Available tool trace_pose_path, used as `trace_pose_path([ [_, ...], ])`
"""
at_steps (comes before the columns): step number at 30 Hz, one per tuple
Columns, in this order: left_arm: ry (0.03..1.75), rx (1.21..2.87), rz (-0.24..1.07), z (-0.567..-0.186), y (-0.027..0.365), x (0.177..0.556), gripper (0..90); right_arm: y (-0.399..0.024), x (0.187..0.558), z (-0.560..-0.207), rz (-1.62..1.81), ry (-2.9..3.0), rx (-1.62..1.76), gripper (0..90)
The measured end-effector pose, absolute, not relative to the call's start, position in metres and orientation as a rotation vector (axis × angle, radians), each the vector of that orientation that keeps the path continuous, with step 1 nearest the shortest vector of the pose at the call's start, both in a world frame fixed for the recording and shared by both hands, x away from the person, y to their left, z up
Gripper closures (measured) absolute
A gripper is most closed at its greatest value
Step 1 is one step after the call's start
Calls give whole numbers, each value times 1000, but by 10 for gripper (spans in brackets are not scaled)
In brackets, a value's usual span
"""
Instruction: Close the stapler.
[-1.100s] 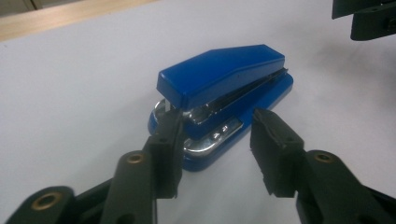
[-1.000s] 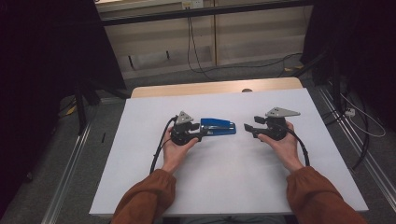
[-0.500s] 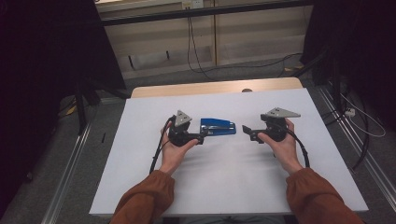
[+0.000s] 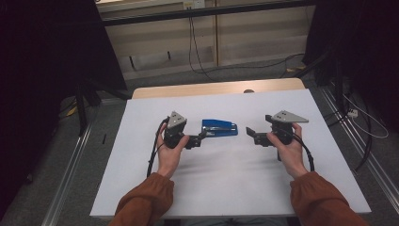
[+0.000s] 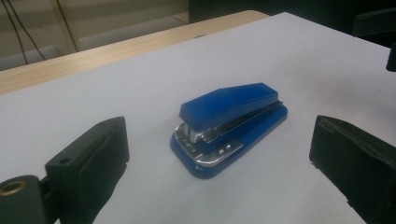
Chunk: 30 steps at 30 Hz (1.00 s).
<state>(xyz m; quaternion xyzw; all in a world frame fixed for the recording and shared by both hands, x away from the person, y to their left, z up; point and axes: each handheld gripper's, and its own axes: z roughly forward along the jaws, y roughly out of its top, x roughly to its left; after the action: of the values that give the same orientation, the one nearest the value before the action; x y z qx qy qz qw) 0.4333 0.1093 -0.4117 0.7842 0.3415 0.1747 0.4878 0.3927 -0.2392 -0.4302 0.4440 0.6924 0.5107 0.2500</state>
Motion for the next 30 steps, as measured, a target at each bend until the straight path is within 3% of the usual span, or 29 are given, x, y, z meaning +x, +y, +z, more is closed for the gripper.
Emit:
trace_pose_path([
  [30, 869, 1836, 531, -412, 161, 401, 47, -255, 352, -430, 1335, 1810, 1162, 31],
])
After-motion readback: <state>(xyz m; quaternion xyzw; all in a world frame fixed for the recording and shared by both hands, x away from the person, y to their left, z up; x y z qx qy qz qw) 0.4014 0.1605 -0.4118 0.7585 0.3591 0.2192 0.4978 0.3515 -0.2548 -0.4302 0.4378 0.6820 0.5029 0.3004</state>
